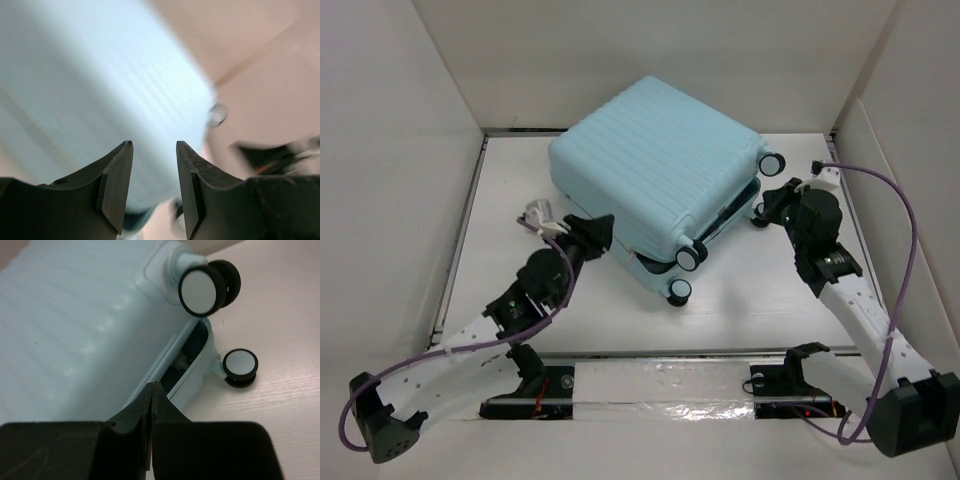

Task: Pack the luggage

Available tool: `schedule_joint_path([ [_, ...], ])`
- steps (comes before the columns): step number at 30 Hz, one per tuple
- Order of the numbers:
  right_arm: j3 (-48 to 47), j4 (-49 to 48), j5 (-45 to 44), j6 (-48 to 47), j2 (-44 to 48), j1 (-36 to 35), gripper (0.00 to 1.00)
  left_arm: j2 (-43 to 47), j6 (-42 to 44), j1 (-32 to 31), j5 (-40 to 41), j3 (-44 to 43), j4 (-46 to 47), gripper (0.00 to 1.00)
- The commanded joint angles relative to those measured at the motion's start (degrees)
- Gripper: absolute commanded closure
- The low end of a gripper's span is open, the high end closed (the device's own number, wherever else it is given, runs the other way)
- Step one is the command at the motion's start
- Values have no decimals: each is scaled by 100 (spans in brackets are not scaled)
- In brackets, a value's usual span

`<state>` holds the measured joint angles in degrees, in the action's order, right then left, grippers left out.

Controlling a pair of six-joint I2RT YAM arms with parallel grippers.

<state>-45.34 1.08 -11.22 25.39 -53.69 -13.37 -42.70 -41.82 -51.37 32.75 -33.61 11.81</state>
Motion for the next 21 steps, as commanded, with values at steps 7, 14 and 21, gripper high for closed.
schedule_joint_path([
  [7,-142,-126,-196,63,-871,97,96,-3374,500,2472,-2095,-4133,797,63],
  [14,-62,-126,-266,124,-1099,158,80,-6703,843,4423,-3045,-7983,-1960,60],
  [21,-54,-380,-240,388,-1705,159,75,-7533,596,5568,-4356,-7750,-1665,59],
])
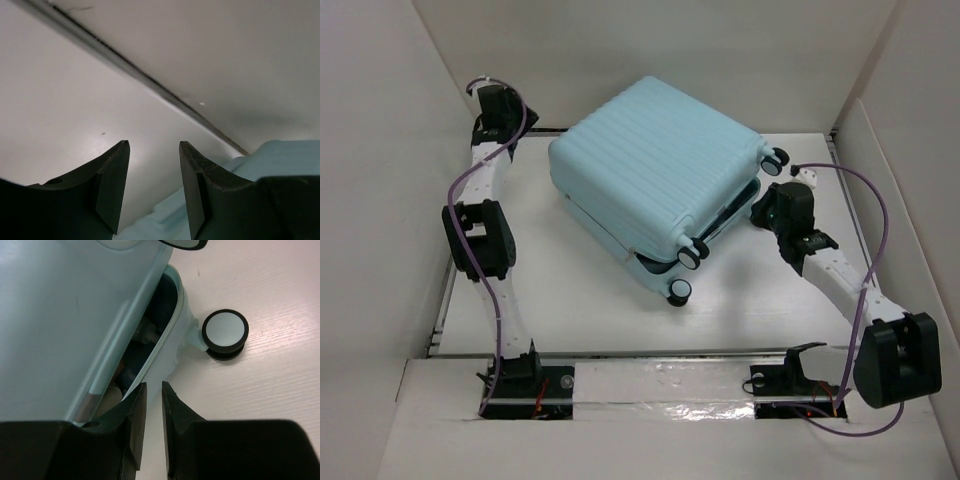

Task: Pack the luggage

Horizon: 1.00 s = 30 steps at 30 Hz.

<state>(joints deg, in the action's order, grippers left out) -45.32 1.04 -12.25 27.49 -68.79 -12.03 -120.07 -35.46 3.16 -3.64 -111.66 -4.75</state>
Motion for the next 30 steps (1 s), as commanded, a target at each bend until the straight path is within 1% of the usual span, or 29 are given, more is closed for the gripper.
schedule_joint_path([
  [1,-117,-437,-120,213,-291,25,76,151,-31,115,-848,135,27,59],
  [2,-178,-446,-94,240,-475,25,75,46,-48,115,-919,214,123,59],
  [4,-371,-534,-41,301,-652,25,75,1,-171,63,-1111,643,360,58],
  [5,-433,-561,-41,310,-853,25,75,19,-258,-8,-1174,828,700,58],
  [6,-503,-596,-75,319,-959,25,75,45,-416,-60,-1200,1221,843,58],
  [8,-705,-649,-128,328,-1179,-27,75,159,-531,-192,-1200,1610,1281,58],
  [10,-837,-754,-128,328,-1539,-79,75,317,-715,-368,-1183,2286,1529,59],
  [11,-986,-798,-50,328,-1654,-80,75,631,-812,-429,-1139,2611,2000,60],
  [12,-1066,-842,3,319,-1855,-158,75,860,-909,-569,-1069,3449,2335,60],
  [13,-1136,-1016,56,301,-1944,-159,75,1071,-1058,-632,-869,3875,2652,60],
  [14,-1207,-1105,221,266,-2023,-255,75,1500,-1129,-702,-736,4227,3020,60],
  [15,-1425,-1158,284,223,-2102,-256,75,1696,-1190,-772,-613,4936,3172,60],
  [17,-1750,-1176,460,73,-2427,-466,74,2204,-1339,-939,-392,5573,3514,61],
  [18,-2170,-1124,634,-66,-2559,-528,74,2390,-1384,-1001,-314,6237,3647,61],
  [19,-2418,-993,784,-146,-2708,-633,74,2566,-1402,-1167,-148,6566,3779,61],
  [20,-2690,-861,977,-225,-3040,-695,72,2959,-1428,-1281,-33,6856,3937,61],
  [21,-3006,-703,1310,-313,-3235,-756,72,3172,-1411,-1413,125,7338,3938,62],
  [22,-3662,-362,1513,-462,-3437,-905,71,3383,-1393,-1580,544,7542,3886,62],
  [23,-4016,-193,1646,-524,-3857,-976,68,3846,-1393,-1947,705,7719,3807,62],
  [24,-4385,35,1830,-603,-4087,-1055,65,4094,-1350,-2142,872,8060,3728,63],
  [25,-5128,454,1953,-708,-4307,-1125,61,4332,-1384,-2344,1213,8237,3623,63],
  [26,-5510,641,2120,-753,-4535,-1178,58,4830,-1402,-2703,1330,8395,3526,63],
  [27,-5862,809,2548,-771,-4973,-1248,55,5096,-1437,-2854,1435,8710,3421,63],
  [28,-6187,1054,2752,-736,-5168,-1249,52,5334,-1463,-2995,1636,8879,3315,63],
  [29,-6800,1178,2911,-718,-5344,-1327,46,5858,-1490,-3092,1673,9046,3158,63],
  [30,-7084,1284,3147,-692,-5668,-1380,43,6151,-1568,-3145,1708,9343,3017,63],
])
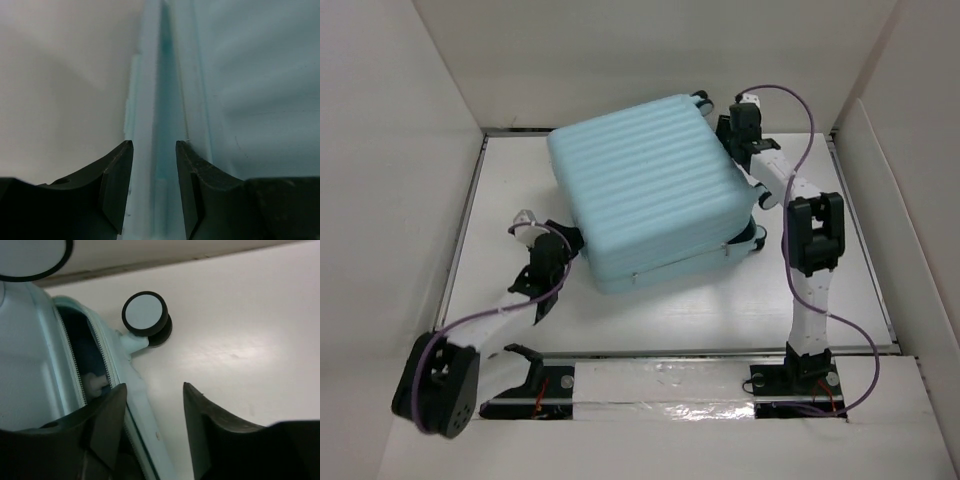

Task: Pack the luggage

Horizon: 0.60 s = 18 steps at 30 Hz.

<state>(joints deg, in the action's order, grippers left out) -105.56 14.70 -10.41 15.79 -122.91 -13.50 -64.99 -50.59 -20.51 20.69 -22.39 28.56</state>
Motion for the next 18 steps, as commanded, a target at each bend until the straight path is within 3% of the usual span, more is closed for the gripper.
schedule_joint_path([
  [1,-1342,119,3053,512,-399,-1234,40,907,-161,-831,-733,576,-394,63],
  [4,-2353,349,3413,652,-855,-1296,26,1997,-110,-884,-1031,1105,-613,65],
  [5,-2521,349,3510,714,-901,-1296,17,2452,-109,-884,-1058,1201,-841,64],
  [9,-2751,-107,3774,1144,-761,-1156,0,3062,-57,-937,-1234,1535,-940,64],
  [12,-2646,-511,4063,1268,-375,-901,0,2870,128,-937,-1295,1449,-694,63],
  [16,-1681,-1519,4442,1356,652,-497,1,2220,207,-937,-1558,1150,-211,63],
  [18,-785,-1855,4626,1330,1484,-251,14,1895,129,-937,-1673,1027,158,63],
])
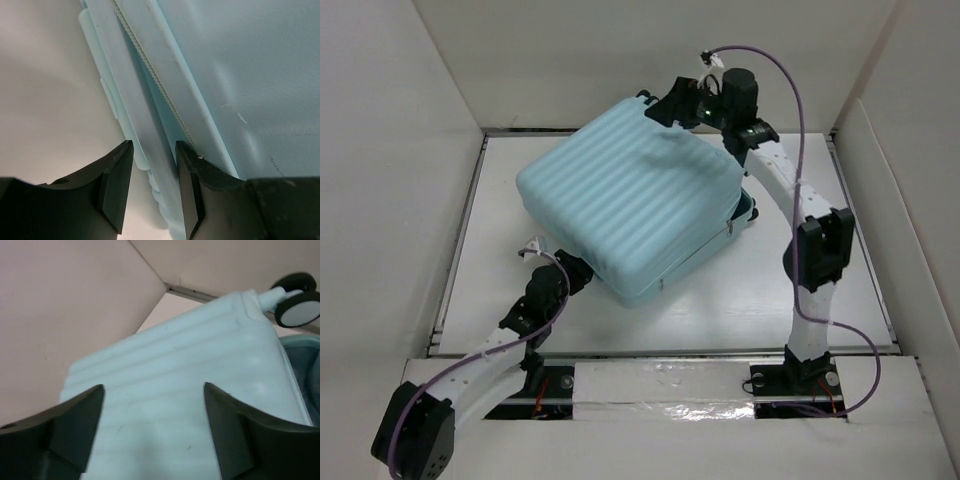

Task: Pack the luggage

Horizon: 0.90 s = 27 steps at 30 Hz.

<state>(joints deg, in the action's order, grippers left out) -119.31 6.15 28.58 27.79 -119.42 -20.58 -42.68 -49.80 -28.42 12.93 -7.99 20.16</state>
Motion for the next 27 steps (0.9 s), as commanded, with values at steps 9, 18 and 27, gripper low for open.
schedule_joint_path([
  [9,6654,-1888,-2478,-460,5539,397,99,-1172,128,-199,-845,-1072,1368,63],
  [18,8766,-1142,-3561,560,6739,1645,100,-1164,471,-199,25,-1003,700,48],
  [27,8039,-1914,-2367,517,5079,1654,98,-1252,972,337,448,-1100,365,34],
])
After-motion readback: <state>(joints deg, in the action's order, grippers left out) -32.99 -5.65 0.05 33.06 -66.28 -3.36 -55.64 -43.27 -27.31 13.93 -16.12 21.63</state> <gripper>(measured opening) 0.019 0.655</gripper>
